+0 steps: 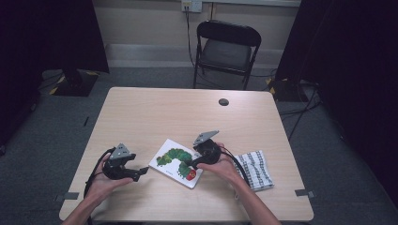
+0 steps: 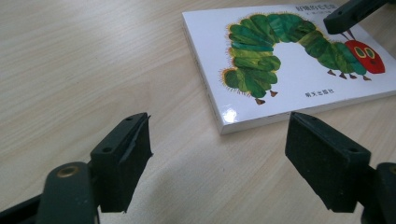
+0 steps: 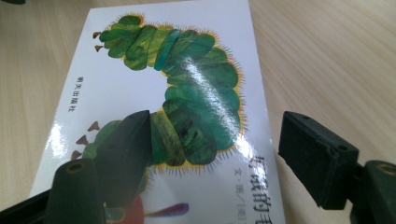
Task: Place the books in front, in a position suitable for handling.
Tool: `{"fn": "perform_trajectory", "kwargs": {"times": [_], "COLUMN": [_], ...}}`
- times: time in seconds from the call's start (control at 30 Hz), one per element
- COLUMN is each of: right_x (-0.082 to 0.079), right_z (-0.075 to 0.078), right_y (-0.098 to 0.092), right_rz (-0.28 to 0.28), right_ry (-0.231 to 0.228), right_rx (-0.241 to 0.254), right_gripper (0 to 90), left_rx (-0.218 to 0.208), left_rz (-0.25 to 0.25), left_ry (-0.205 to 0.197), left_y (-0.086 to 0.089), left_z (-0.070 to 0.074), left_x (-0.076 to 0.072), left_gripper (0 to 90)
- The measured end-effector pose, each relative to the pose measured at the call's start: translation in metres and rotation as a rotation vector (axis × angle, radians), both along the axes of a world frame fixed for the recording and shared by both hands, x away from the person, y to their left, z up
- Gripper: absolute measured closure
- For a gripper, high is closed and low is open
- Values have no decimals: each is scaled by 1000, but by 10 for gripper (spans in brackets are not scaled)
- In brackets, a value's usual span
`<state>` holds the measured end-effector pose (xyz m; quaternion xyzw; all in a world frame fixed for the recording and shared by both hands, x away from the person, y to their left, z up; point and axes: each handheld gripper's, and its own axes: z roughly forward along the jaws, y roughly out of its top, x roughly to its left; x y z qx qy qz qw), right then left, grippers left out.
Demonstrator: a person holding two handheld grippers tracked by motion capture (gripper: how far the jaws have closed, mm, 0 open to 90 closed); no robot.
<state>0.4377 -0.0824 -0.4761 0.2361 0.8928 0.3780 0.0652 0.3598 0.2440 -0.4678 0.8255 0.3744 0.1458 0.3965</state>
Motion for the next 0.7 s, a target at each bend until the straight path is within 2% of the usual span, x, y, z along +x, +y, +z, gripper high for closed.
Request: {"fn": "perform_trajectory", "kwargs": {"times": [0.17,0.23,0.3,0.33,0.43,0.5,0.57,0.6,0.63,0.7], "right_x": [-8,-16,-20,-27,-33,-38,-43,-44,-45,-46], "right_z": [7,9,9,10,11,11,8,2,0,-2], "right_y": [-11,-18,-20,-25,-29,-33,-33,-32,-32,-32], "right_rz": [-31,-52,-74,-76,-83,-95,-97,-88,-93,-100], "right_ry": [-7,-4,-5,3,5,20,32,57,58,52], "right_rx": [18,-1,-17,-24,-27,11,2,-8,-13,1], "right_gripper": [303,311,302,288,288,300,309,309,306,304], "left_rx": [-12,-23,-13,-12,11,4,16,11,11,9], "left_rz": [7,22,31,28,14,17,17,14,14,12], "left_ry": [-2,-1,-3,-1,-13,-4,-10,6,6,32], "left_y": [4,5,6,5,-4,-8,-14,-18,-18,-21], "left_z": [3,3,5,7,11,12,12,9,9,2], "left_x": [-3,-2,1,3,10,13,18,22,22,28], "left_gripper": [251,275,278,275,273,271,275,293,300,300]}}
